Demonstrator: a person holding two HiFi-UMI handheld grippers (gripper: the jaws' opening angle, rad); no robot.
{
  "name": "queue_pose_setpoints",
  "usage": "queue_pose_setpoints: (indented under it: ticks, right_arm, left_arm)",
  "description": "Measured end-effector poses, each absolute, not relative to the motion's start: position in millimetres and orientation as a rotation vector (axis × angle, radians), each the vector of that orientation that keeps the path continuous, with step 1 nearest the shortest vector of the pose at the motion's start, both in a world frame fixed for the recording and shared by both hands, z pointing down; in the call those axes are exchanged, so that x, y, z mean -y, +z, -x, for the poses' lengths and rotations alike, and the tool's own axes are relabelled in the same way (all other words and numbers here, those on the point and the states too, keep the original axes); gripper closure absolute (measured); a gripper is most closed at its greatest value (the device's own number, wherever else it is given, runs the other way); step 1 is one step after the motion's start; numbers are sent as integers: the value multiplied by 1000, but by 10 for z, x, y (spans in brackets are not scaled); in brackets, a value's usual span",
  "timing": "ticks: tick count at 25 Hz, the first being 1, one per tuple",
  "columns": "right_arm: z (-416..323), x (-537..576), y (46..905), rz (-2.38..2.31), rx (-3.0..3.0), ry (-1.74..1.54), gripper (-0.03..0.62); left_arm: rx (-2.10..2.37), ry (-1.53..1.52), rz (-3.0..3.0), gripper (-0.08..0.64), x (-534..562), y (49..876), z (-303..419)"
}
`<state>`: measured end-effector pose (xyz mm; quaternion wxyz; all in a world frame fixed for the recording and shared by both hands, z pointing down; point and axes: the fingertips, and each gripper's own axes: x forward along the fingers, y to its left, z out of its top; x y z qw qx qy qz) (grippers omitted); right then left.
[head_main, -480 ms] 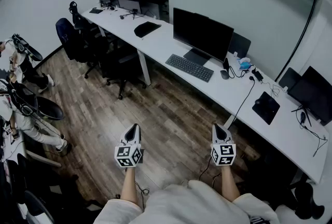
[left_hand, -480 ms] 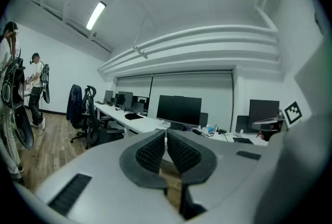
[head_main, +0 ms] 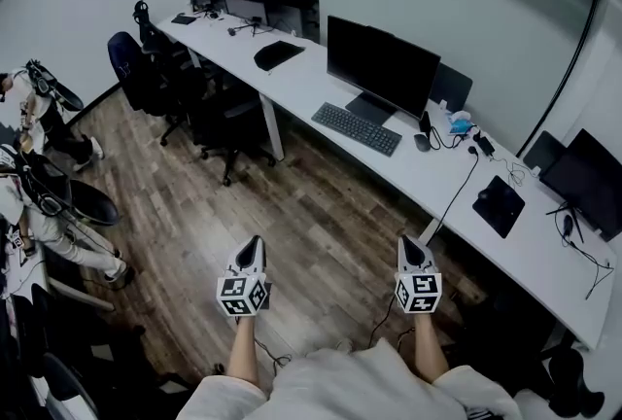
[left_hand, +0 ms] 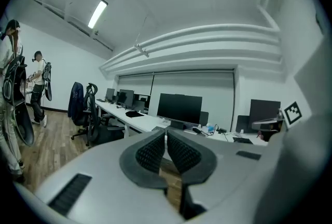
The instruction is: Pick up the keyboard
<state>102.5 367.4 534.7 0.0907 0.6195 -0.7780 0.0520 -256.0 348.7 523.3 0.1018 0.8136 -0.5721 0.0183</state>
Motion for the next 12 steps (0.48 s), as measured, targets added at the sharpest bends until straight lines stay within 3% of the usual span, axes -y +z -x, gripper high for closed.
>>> queue_pose_setpoints:
  ticks: [10, 11, 12]
  right_arm:
    - [-1126, -3695, 5366, -1840, 2337, 178, 592]
    - [-1112, -3692, 5379, -1821, 2356, 193, 556]
    - [-1099, -3689, 5396, -1802, 2378, 209, 479]
  left_arm:
    - [1696, 71, -2391, 541, -3552, 5302, 2466]
    - [1686, 70, -2392, 540, -3551, 5307, 2447]
    - [1672, 73, -2395, 535, -3548, 5321, 2421]
